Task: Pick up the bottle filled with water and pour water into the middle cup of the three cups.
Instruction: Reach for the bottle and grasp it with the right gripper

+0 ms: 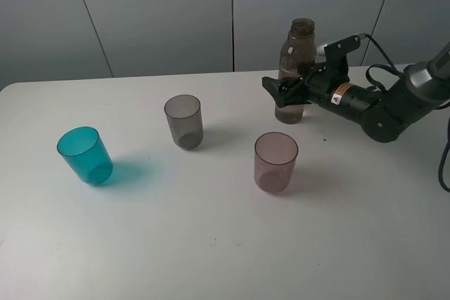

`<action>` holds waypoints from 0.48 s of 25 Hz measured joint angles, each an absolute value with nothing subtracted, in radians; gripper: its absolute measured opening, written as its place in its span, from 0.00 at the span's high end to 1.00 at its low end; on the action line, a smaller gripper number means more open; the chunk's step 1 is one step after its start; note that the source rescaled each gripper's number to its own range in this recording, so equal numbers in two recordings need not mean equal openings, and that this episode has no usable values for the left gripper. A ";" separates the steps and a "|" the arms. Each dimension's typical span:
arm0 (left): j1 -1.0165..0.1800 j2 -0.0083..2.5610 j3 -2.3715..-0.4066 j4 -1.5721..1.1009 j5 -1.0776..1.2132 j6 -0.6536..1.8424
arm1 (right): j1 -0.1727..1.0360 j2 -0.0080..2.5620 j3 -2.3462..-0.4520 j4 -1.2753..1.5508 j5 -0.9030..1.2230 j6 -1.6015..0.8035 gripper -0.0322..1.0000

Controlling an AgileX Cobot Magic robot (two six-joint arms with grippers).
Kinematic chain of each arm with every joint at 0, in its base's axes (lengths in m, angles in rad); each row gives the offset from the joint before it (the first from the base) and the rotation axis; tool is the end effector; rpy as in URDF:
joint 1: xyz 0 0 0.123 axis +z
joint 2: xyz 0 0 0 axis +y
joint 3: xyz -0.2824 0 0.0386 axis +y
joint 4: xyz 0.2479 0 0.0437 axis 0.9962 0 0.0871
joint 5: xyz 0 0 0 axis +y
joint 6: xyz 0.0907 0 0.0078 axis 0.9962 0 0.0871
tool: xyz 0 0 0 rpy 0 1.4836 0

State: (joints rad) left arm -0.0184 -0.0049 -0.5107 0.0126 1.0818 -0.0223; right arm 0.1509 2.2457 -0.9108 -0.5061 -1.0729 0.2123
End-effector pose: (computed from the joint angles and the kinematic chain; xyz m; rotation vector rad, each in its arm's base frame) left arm -0.0077 0.0012 0.2784 -0.0049 2.0497 -0.0103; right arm 0.3769 0.0965 0.0694 -0.4880 1.7385 0.4704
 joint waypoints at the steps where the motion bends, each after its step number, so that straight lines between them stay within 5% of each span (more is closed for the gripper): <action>1: -0.018 -0.005 -0.511 0.013 1.082 -0.022 | 0.151 2.246 -0.913 -0.506 -1.074 0.212 0.00; 10: -0.018 -0.005 -0.511 0.013 1.082 -0.022 | 0.151 2.246 -0.914 -0.506 -1.077 0.217 0.00; 12: -0.018 -0.005 -0.511 0.013 1.082 -0.022 | 0.151 2.246 -0.914 -0.506 -1.074 0.217 0.07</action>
State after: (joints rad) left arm -0.0184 -0.0049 -0.5107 0.0126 1.0818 -0.0223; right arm 0.1509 2.2457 -0.9145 -0.5061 -1.0744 0.2168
